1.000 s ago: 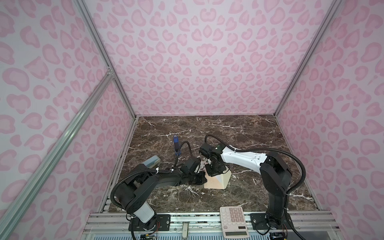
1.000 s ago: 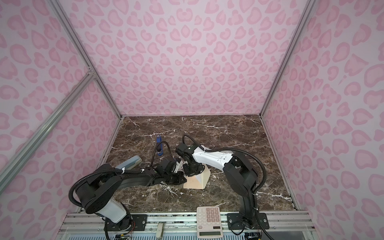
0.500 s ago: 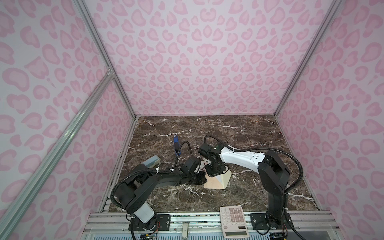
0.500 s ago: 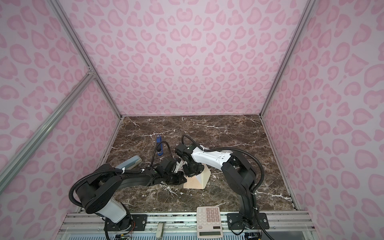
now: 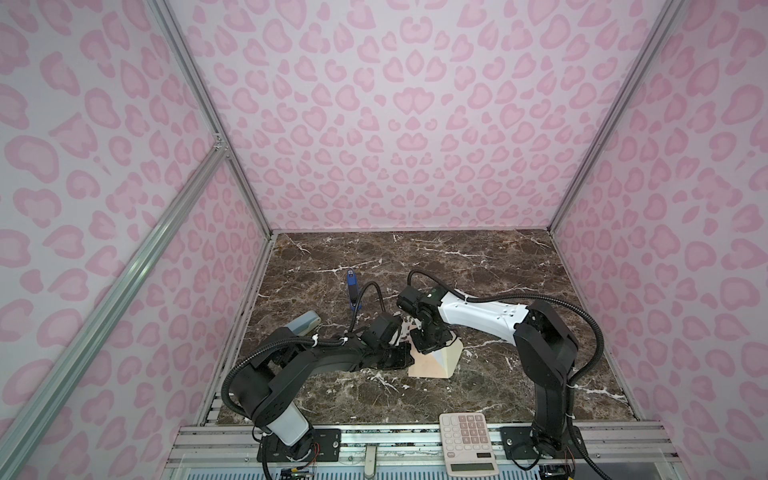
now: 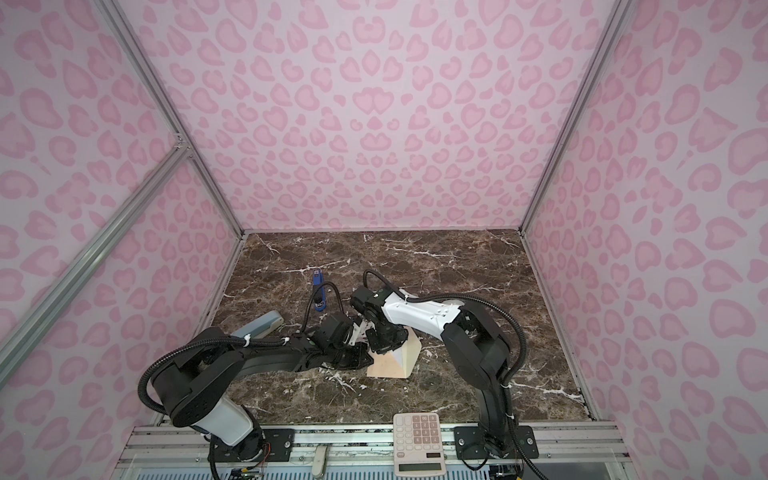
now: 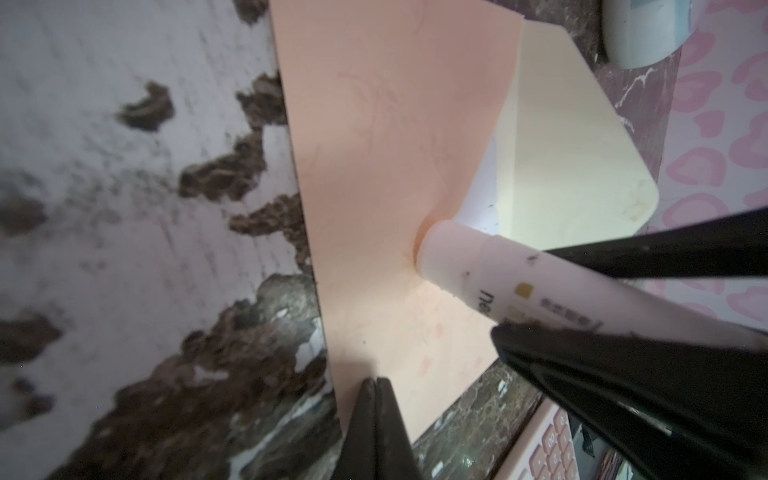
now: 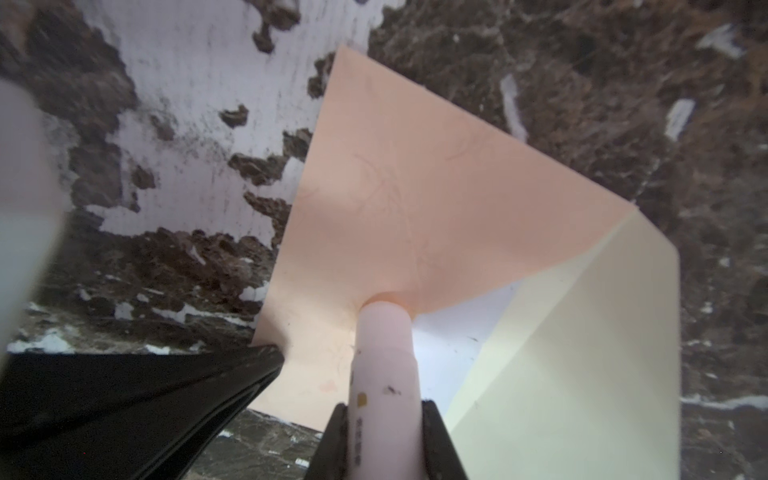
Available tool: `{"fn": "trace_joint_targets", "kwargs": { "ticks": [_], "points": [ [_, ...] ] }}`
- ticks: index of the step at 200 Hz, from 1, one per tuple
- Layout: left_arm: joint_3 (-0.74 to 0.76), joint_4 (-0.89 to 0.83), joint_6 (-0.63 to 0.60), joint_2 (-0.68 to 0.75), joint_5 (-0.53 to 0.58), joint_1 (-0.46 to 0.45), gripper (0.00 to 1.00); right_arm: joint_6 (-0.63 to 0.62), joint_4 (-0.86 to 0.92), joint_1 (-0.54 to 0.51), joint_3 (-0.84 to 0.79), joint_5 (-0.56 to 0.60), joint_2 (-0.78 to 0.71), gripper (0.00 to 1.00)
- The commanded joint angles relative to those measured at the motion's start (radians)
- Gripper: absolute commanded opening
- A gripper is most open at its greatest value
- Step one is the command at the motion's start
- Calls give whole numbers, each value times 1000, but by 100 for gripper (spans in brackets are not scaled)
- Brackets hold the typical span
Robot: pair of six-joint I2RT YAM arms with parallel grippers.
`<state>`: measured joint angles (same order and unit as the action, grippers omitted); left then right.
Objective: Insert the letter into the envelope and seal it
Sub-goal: 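Rub the glue stick tip on the peach envelope with the right gripper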
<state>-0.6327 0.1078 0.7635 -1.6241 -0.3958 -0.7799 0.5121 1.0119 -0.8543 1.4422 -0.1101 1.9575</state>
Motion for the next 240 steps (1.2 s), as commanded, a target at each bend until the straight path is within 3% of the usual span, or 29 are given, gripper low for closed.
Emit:
{"fn": "trace_joint_targets", "kwargs": {
  "ticks": [1, 132, 240],
  "points": [
    [5, -104, -10, -16, 46, -1, 4, -3, 19, 7, -3, 67, 18, 0],
    [-1, -110, -15, -25, 41, -9, 4, -1, 56, 11, 29, 23, -79, 0],
    [1, -108, -14, -27, 41, -9, 4, -28, 57, -3, 27, -40, -12, 0]
  ]
}}
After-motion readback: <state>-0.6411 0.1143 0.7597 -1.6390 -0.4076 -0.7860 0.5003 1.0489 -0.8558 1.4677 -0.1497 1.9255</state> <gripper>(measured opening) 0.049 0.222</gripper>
